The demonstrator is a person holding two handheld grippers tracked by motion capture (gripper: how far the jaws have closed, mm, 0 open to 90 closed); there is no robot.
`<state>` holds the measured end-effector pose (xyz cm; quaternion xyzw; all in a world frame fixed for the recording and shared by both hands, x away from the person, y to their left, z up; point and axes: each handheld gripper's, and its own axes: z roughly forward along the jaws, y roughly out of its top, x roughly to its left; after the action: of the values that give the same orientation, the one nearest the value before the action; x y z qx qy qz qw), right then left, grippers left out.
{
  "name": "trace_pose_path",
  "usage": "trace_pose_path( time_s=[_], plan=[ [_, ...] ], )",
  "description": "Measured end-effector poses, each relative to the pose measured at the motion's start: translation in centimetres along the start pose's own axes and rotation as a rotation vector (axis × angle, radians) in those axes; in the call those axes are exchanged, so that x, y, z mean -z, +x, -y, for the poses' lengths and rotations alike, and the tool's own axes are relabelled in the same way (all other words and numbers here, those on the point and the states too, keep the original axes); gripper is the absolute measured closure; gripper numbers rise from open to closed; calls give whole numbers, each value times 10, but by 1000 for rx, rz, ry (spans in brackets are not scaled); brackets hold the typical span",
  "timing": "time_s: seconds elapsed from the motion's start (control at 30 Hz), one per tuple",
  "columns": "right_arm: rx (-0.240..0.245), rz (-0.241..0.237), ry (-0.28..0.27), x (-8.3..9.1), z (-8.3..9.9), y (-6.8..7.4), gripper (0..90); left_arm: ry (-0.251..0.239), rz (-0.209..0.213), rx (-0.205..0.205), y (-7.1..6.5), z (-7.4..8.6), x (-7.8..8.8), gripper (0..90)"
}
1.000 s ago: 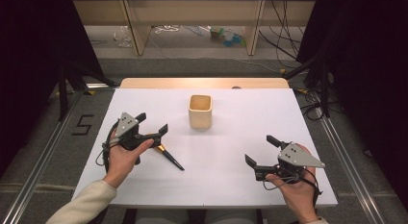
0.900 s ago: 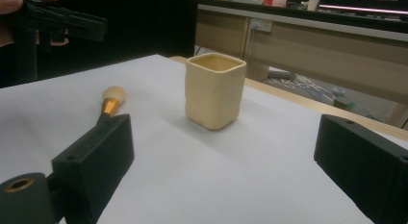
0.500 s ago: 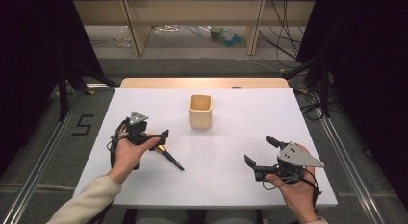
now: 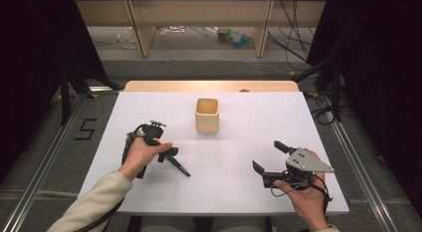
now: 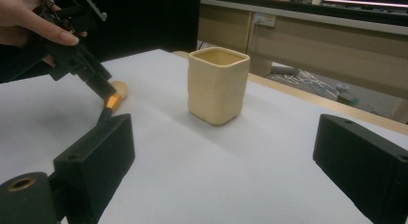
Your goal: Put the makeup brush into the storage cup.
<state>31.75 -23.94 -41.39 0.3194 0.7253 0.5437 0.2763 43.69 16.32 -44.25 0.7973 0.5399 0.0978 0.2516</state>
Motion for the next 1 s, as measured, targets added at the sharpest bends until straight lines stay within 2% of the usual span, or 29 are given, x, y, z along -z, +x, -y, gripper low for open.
trace_pose_path(
  time_s=[0.03,0.1,0.13,0.17,0.2,0.23,0.27,0.3,0.47,0.53,0.57,0.63,0.83,0.93,1.0],
  plan=[
    [0,0,0,0,0,0,83,10,5,1,1,0,-2,117],
    [1,-2,1,0,0,0,84,26,9,44,-1,1,-5,122],
    [11,0,-4,-1,0,-1,84,29,0,37,0,1,-6,123],
    [10,0,-1,-1,0,-1,84,47,-3,14,2,0,-6,125],
    [17,1,-6,-1,0,-1,85,62,5,18,2,1,-7,130],
    [16,0,-6,-1,0,-1,85,71,9,57,0,2,-7,134],
    [16,0,-4,-1,0,-1,86,70,2,44,0,2,-8,135],
    [17,-3,2,-1,0,-1,86,72,-6,9,2,2,-7,135],
    [17,-2,9,-1,0,-1,88,101,-11,5,4,3,-7,135],
    [15,-2,11,-1,0,-1,88,110,-9,18,4,2,-8,135],
    [17,-1,12,-1,0,-1,88,113,-1,51,3,3,-8,135],
    [4,-6,22,-1,0,0,88,129,10,60,4,1,-10,136],
    [15,0,9,-2,1,-1,91,171,11,48,8,-2,-14,139],
    [15,6,10,-2,1,0,92,190,-3,73,8,-4,-15,138],
    [16,-7,14,-3,1,-1,93,207,3,69,8,-5,-16,127]
  ],
)
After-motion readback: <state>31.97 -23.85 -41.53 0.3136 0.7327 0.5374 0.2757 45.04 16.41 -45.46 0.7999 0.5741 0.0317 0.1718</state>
